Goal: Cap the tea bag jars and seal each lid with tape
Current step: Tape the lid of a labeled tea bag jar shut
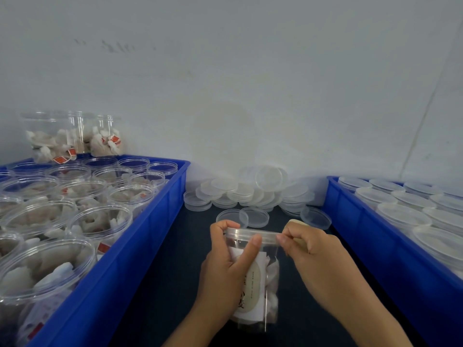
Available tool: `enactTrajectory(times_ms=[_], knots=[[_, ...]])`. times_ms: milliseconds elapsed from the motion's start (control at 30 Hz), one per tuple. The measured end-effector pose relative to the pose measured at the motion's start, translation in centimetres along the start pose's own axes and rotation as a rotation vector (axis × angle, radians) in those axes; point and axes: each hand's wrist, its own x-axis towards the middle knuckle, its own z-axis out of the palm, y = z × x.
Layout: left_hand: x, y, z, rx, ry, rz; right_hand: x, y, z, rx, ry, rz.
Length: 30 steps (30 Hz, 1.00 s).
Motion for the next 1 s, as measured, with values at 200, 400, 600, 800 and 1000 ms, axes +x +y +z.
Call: enactTrajectory(times_ms=[200, 400, 600, 800, 1000], knots=[[-0.1, 0.1, 0.0, 0.02, 0.026, 0.007, 0.5, 0.4, 0.2, 0.002, -0.051, 0.018], [-0.2, 0.2, 0.1, 0.034, 0.049, 0.002, 0.8, 0.7, 0.3, 0.007, -0.052, 0.063], [-0.5, 0.7, 0.2, 0.055, 0.047, -0.007, 0.8, 0.7, -0.3, -0.139, -0.138, 0.104], [-0.4, 0.5, 0.0, 0.005, 0.01, -0.018, 0.7, 0.9, -0.2, -0.102, -0.195, 0.136], [-0.3, 0.0, -0.5, -0.114, -0.051, -0.014, 0.6, 1.3, 0.3, 0.253, -0.344, 0.142]])
